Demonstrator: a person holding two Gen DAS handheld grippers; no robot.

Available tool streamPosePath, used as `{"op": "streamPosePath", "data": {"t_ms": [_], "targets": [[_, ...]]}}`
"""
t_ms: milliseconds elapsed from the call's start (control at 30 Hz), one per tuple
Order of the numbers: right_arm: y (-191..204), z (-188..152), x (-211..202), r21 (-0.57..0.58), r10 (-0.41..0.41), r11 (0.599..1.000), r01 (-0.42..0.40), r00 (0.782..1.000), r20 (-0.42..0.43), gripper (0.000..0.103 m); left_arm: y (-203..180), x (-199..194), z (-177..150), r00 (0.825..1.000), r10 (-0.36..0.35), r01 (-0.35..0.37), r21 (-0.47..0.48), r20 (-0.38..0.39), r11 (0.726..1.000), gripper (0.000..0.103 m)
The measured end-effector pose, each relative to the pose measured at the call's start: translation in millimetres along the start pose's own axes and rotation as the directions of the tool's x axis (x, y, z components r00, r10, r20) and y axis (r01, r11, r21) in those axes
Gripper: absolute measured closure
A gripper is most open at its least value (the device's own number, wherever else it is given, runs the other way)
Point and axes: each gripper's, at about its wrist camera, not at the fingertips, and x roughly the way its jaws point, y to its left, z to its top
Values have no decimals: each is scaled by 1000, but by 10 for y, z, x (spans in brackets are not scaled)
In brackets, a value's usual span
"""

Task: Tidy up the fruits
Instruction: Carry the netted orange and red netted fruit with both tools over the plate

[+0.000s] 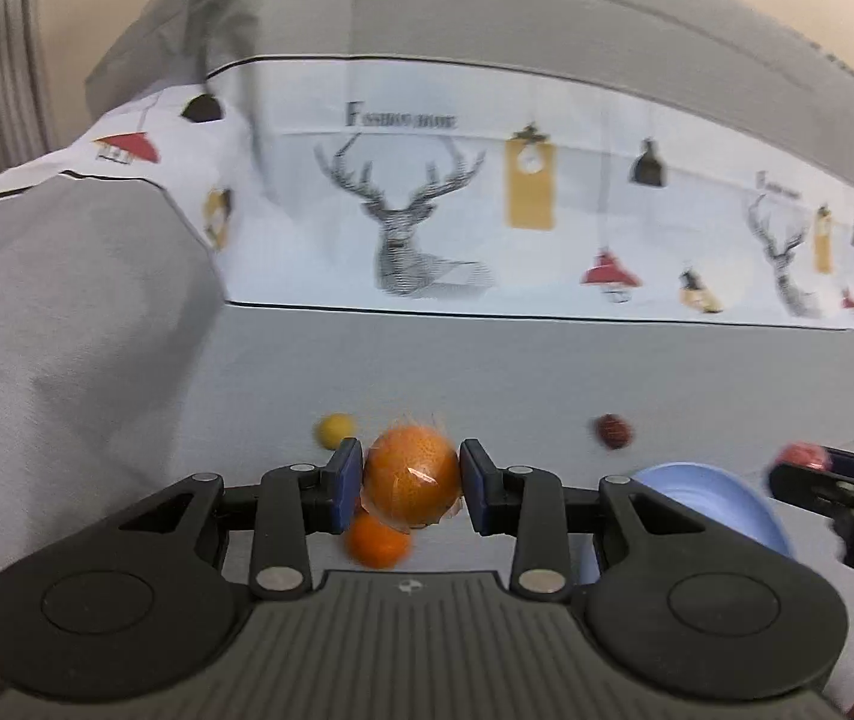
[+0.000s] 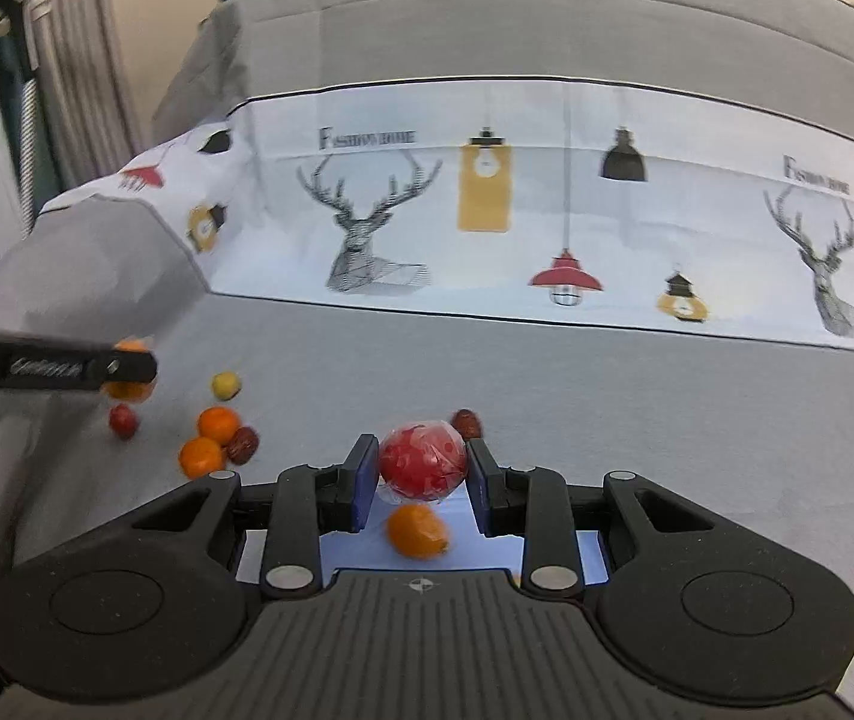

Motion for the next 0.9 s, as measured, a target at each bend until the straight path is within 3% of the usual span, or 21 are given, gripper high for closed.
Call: {"op": "streamPosePath", "data": {"t_ms": [200, 433, 900], "targets": [[-139, -45, 49, 38, -45, 998, 45, 999, -6, 70, -107, 19, -92, 988, -147, 144, -63, -51, 988, 64], [-236, -71, 56, 35, -78, 996, 79, 997, -28, 70, -64, 276, -110, 976, -160, 147, -97, -145, 984, 64], [-334, -127, 35, 25, -99, 995, 101, 994, -49, 70, -205, 351, -172, 965, -186, 177, -61, -186, 982, 64]]}}
